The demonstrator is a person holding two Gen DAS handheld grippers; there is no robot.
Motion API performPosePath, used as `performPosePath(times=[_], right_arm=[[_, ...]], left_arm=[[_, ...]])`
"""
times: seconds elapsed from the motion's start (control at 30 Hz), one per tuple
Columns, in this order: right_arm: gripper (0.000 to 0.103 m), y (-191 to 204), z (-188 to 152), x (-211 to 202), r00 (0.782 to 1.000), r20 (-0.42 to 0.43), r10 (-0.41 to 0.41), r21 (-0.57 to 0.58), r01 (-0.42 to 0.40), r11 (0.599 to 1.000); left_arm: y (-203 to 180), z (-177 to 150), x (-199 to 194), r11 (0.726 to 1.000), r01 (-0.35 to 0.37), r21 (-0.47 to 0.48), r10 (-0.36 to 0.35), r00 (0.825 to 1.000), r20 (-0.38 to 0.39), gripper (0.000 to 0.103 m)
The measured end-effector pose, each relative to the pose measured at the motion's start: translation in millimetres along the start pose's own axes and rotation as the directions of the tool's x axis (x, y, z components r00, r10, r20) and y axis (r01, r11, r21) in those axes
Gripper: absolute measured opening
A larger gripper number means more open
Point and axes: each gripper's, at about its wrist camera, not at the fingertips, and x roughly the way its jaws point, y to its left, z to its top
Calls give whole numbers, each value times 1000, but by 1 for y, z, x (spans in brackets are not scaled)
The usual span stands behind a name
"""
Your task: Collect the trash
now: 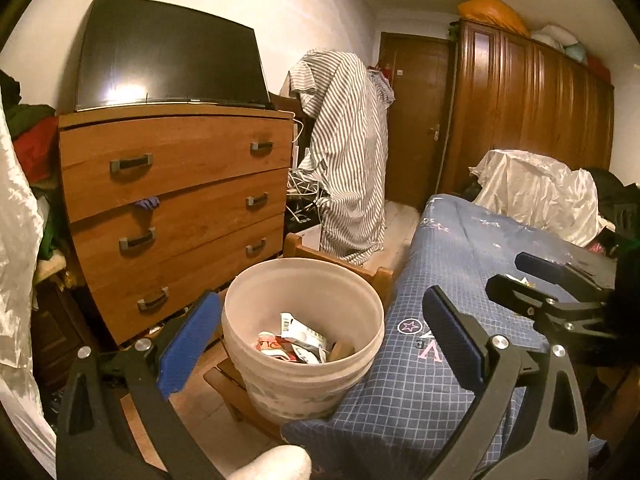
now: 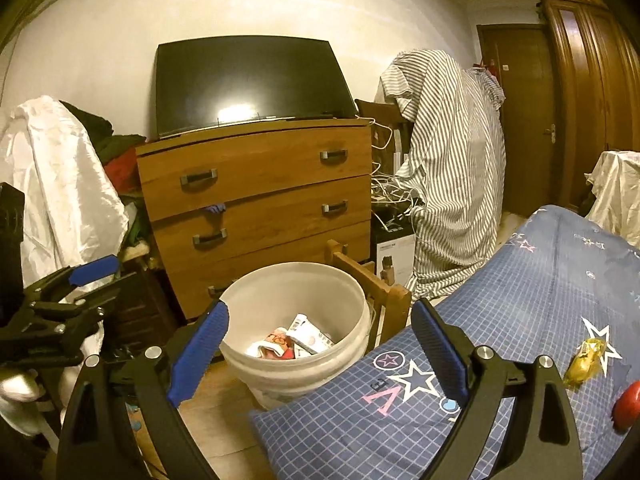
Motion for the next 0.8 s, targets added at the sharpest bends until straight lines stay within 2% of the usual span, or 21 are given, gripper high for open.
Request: performPosePath(times=[0.8], right_arm=[[93, -10, 2, -6, 1000, 4, 5, 19, -5, 1000]], left_arm=[[-23, 1, 2, 999, -2, 32, 3, 1000, -21, 97]])
